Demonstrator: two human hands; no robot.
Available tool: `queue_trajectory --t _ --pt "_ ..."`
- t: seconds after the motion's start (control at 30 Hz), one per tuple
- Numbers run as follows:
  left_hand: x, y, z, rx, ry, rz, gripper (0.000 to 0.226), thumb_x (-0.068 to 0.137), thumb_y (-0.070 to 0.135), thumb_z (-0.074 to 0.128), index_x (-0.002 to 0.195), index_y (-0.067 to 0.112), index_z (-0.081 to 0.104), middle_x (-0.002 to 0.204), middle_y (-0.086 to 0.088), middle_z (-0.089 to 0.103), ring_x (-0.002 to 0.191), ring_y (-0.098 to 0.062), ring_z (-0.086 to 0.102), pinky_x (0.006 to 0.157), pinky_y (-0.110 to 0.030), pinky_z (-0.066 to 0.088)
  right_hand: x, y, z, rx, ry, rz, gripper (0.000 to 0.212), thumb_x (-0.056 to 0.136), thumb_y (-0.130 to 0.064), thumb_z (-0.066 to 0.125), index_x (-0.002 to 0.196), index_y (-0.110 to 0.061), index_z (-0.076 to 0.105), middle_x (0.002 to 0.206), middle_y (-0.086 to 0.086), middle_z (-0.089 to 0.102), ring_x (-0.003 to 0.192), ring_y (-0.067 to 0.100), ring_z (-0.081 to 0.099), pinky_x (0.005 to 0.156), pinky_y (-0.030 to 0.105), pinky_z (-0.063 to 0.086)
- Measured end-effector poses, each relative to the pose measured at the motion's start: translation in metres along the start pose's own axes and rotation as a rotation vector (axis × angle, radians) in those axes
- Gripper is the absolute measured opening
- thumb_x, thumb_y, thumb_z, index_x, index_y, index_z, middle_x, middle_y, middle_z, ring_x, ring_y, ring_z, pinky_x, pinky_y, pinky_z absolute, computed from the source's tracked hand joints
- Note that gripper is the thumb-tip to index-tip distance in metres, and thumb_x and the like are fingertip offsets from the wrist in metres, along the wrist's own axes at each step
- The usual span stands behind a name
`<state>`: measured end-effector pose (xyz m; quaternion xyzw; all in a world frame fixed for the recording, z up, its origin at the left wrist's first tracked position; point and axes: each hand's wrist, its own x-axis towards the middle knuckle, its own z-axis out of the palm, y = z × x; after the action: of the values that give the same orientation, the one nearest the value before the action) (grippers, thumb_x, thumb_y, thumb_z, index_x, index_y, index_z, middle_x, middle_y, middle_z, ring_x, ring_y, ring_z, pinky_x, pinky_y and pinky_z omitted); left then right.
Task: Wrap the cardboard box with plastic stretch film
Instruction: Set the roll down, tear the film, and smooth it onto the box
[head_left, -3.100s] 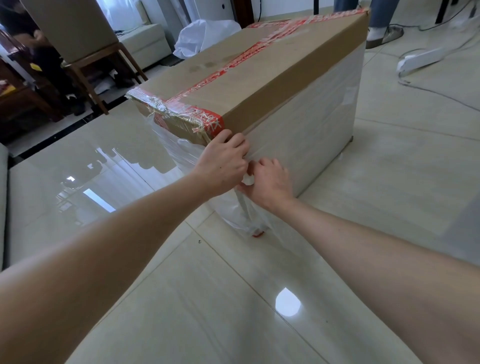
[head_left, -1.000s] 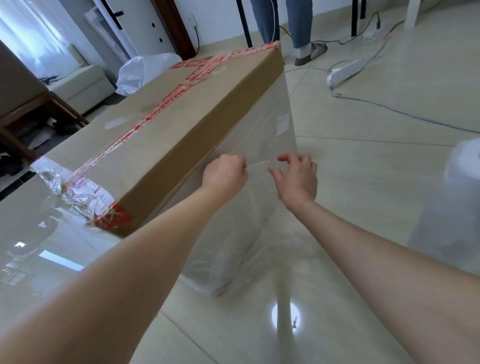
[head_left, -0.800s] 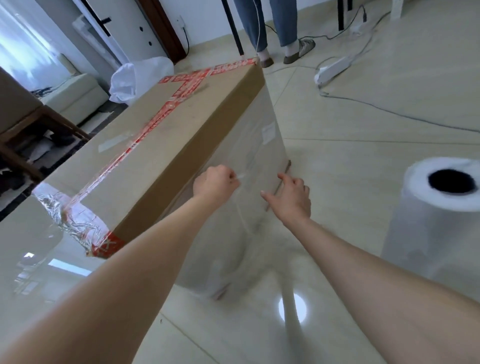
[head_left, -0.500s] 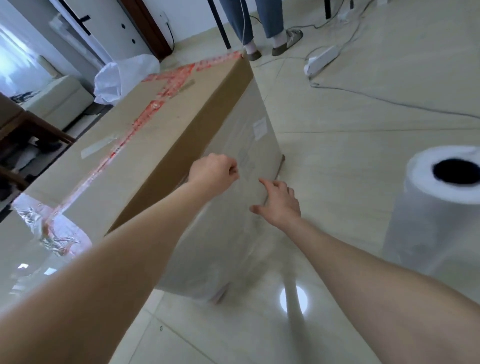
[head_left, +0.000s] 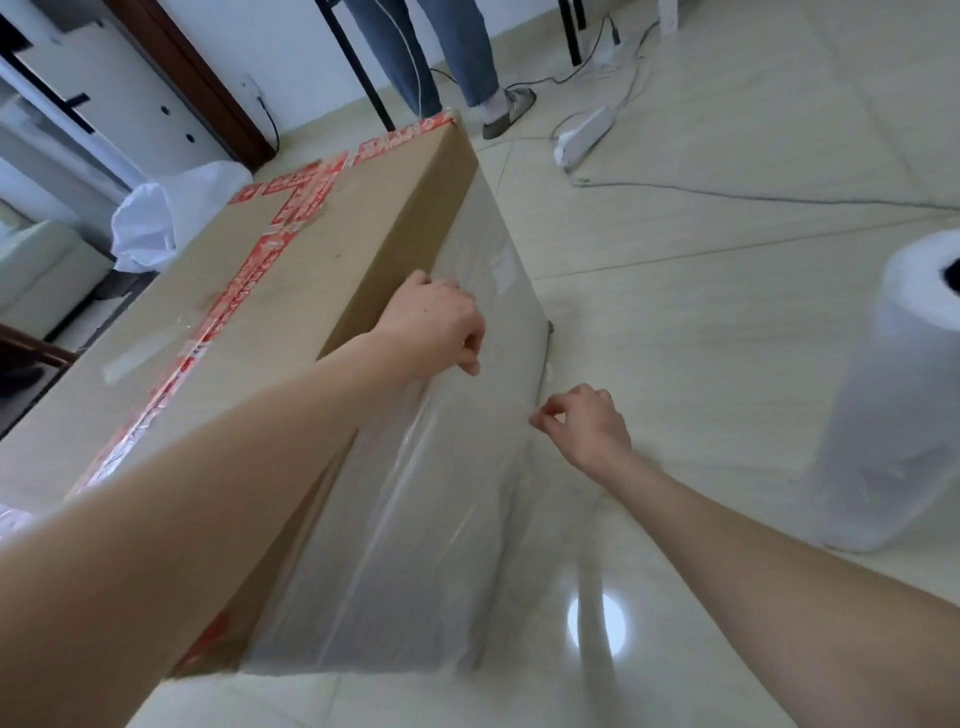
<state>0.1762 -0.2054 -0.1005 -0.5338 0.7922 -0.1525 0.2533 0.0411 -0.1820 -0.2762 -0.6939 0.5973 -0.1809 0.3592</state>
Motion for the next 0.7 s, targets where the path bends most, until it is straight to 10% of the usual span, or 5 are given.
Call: queue_trajectory --t 0.37,0.7 --pt "0.014 -0.011 -0.009 0.052 -0.133 0.082 0.015 0.078 0.045 0.069 0.078 0.031 0.062 0.093 0.011 0.062 0.094 -0.011 0.053 0.098 -0.033 0.034 0.002 0.028 0.013 0.354 -0.055 -0.079 0.032 0.079 -0.049 0.067 0.103 -0.028 0.069 0.112 0.000 0.065 0.113 0.022 0.052 0.095 0.035 0.044" --pt "0.008 -0.020 -0.005 0.201 -0.131 0.094 0.018 0.083 0.045 0.063 0.089 0.028 0.067 0.100 0.010 0.062 0.106 -0.012 0.054 0.112 -0.033 0.022 0.008 0.031 0.046 -0.023 -0.048 0.032 0.029 0.090 -0.047 0.054 0.106 -0.027 0.068 0.112 0.007 0.066 0.109 0.029 0.056 0.087 0.035 0.044"
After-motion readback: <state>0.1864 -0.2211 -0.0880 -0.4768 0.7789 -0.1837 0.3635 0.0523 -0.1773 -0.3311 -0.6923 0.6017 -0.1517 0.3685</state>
